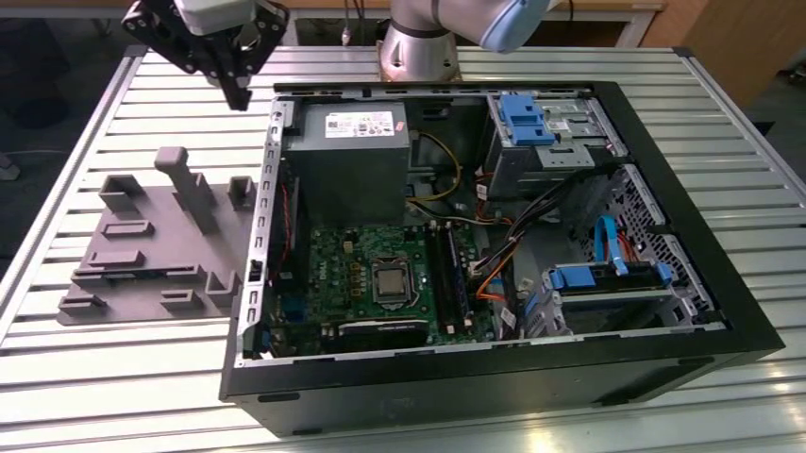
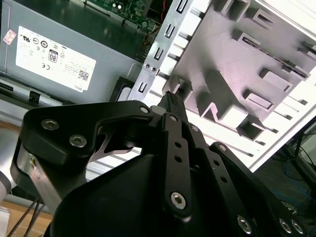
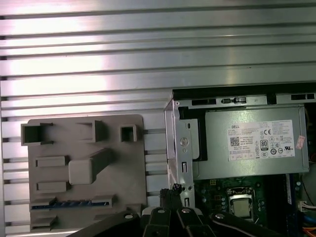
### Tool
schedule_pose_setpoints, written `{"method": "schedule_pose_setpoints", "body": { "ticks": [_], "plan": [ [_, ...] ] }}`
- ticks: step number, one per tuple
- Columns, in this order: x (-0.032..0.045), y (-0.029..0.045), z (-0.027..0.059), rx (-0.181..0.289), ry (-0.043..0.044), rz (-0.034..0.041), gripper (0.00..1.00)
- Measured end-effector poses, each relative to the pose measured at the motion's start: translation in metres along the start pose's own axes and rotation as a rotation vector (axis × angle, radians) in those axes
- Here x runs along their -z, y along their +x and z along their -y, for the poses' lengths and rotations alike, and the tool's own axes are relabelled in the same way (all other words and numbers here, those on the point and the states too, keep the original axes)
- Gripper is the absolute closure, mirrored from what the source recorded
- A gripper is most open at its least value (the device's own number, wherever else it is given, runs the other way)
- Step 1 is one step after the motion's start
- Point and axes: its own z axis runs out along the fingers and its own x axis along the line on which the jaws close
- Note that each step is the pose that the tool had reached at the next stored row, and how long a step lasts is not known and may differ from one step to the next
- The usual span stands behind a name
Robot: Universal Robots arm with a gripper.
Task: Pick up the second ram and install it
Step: 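Reach for the second ram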
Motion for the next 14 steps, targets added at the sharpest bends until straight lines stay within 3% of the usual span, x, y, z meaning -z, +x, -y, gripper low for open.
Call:
{"method": "schedule_pose_setpoints", "body": {
  "ticks": [6, 14],
  "plan": [
    [0.0001, 0.0089, 0.0007, 0.0, 0.0, 0.0, 0.89],
    [0.0005, 0.028, 0.0021, 0.0, 0.0, 0.0, 0.89]
  ]
}}
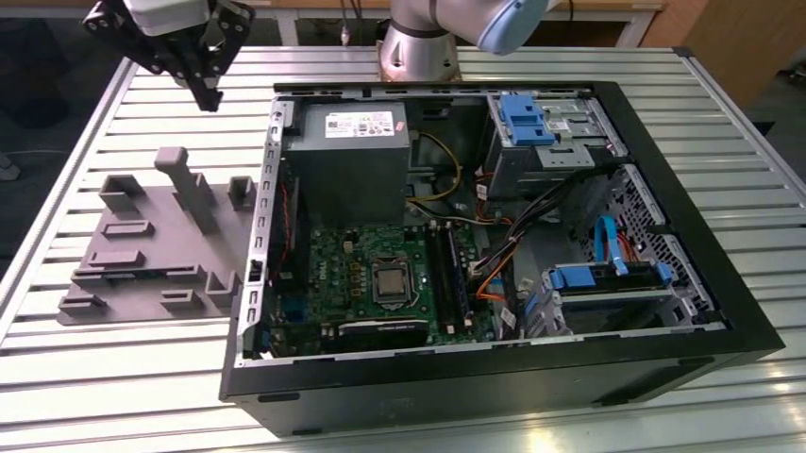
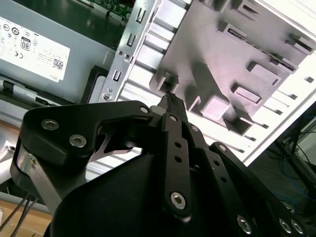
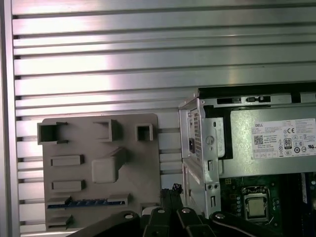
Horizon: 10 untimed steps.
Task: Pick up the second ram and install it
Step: 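Reach for the second ram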
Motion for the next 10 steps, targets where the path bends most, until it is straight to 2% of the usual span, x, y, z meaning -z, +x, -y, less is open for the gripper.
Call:
{"method": "schedule_pose_setpoints", "body": {
  "ticks": [4, 10],
  "plan": [
    [0.0001, 0.0067, 0.0024, 0.0, 0.0, 0.0, 0.89],
    [0.0002, 0.0129, 0.0128, 0.0, -0.0001, 0.0, 0.89]
  ]
}}
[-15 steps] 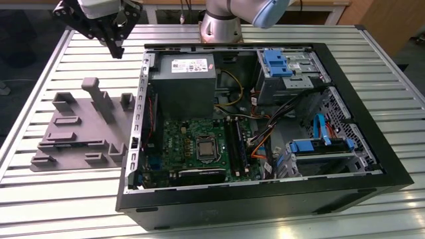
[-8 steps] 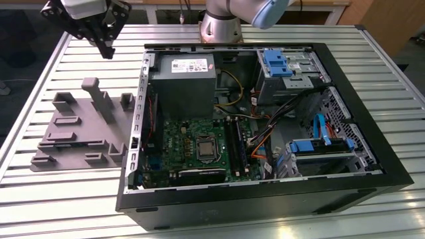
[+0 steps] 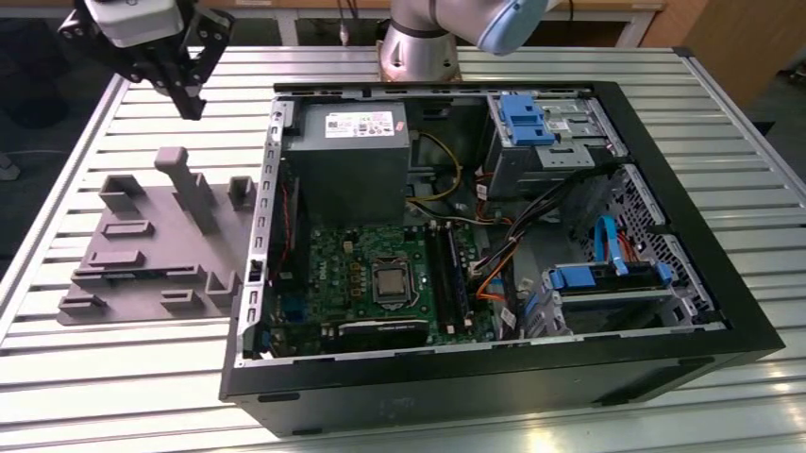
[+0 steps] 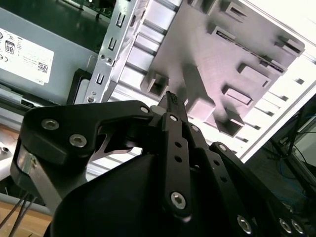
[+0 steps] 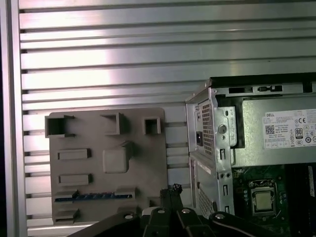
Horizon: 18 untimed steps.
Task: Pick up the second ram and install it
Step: 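Reach for the second ram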
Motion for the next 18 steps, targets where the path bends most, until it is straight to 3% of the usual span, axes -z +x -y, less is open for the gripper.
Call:
{"method": "schedule_pose_setpoints", "body": {
  "ticks": [18],
  "plan": [
    [0.0011, 0.0593, 0.03, 0.0, 0.0001, -0.0001, 0.89]
  ]
}}
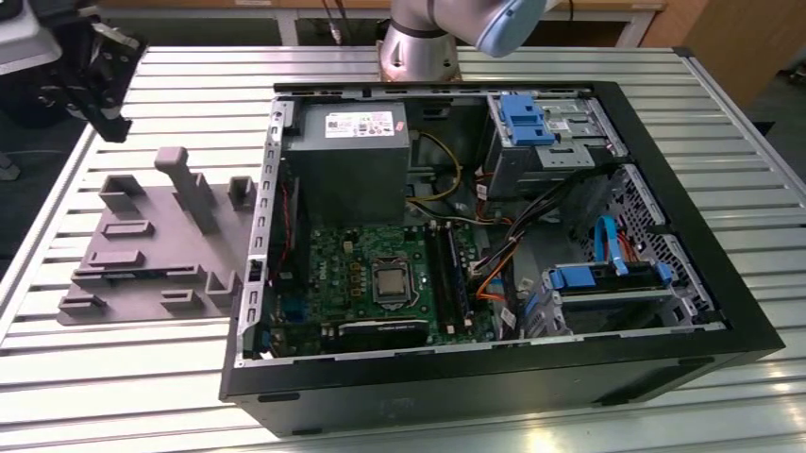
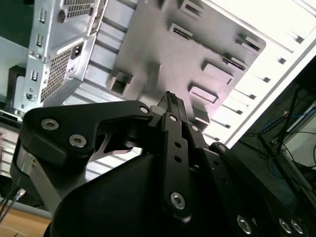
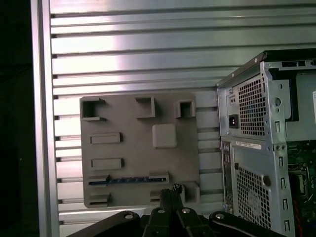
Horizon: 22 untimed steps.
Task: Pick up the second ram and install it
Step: 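Reach for the second ram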
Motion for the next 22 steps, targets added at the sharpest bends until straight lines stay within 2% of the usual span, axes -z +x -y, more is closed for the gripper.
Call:
{"method": "schedule_pose_setpoints", "body": {
  "ticks": [5, 15, 17, 22],
  "plan": [
    [0.0002, 0.0166, 0.0083, 0.0, 0.0, 0.0, 0.89],
    [0.0002, 0.0489, 0.0164, 0.0, -0.0001, 0.0001, 0.89],
    [0.0002, 0.053, 0.0174, 0.0, -0.0001, 0.0001, 0.89],
    [0.0003, 0.0543, 0.0175, 0.0, -0.0001, 0.0, 0.89]
  ]
}}
